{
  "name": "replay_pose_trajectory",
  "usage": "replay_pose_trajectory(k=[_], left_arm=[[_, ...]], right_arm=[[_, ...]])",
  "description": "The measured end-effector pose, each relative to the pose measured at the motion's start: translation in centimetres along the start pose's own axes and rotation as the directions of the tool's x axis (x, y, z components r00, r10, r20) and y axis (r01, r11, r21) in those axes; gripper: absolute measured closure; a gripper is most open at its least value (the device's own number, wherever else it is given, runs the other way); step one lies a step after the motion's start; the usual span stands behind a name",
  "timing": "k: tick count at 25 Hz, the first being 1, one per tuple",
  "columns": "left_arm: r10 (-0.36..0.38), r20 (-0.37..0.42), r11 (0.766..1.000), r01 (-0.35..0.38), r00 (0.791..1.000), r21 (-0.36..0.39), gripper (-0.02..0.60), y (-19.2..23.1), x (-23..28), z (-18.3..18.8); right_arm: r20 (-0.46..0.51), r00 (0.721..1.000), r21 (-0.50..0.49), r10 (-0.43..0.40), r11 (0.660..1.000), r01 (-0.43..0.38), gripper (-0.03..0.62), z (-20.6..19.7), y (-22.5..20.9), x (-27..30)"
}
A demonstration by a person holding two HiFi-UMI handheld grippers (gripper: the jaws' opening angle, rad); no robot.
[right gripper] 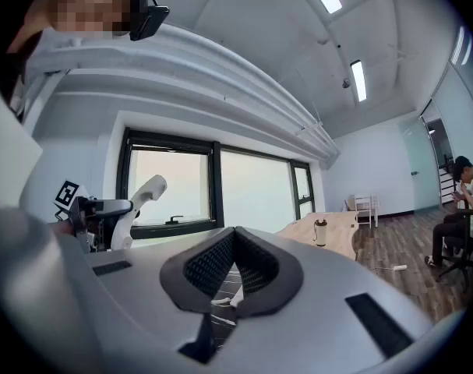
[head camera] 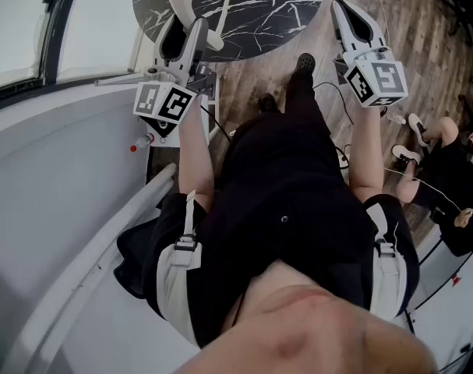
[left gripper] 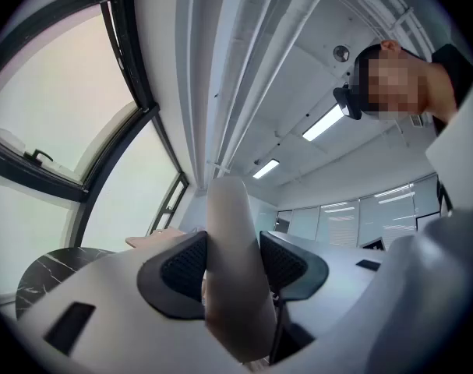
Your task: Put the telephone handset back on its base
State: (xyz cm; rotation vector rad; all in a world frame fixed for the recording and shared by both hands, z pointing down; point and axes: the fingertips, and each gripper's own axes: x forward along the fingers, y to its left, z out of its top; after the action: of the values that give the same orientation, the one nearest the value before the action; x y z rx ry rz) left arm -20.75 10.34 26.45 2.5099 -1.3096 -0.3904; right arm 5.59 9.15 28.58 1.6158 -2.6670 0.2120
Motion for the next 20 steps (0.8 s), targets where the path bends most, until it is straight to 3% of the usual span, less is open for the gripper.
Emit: replay_pose_trajectory(k=[10,20], left_arm=[[0.004,-0.018,1.0,-0.004,1.0,-0.019,0.357,0.3,0.6,-0.8],[0.049,-0.034,0.996,-0.051,0.998,-0.07,0.357,1.4,4.9,-2.4]], right_arm=[[-0.01,1.0,0.018,0.016,1.0,-0.016,0.563,-0.8,-0.4,0.6],[-0.041,0.996,0.036,0.085,0.996,-0.084,0.563,-1.5,-3.6,4.3]])
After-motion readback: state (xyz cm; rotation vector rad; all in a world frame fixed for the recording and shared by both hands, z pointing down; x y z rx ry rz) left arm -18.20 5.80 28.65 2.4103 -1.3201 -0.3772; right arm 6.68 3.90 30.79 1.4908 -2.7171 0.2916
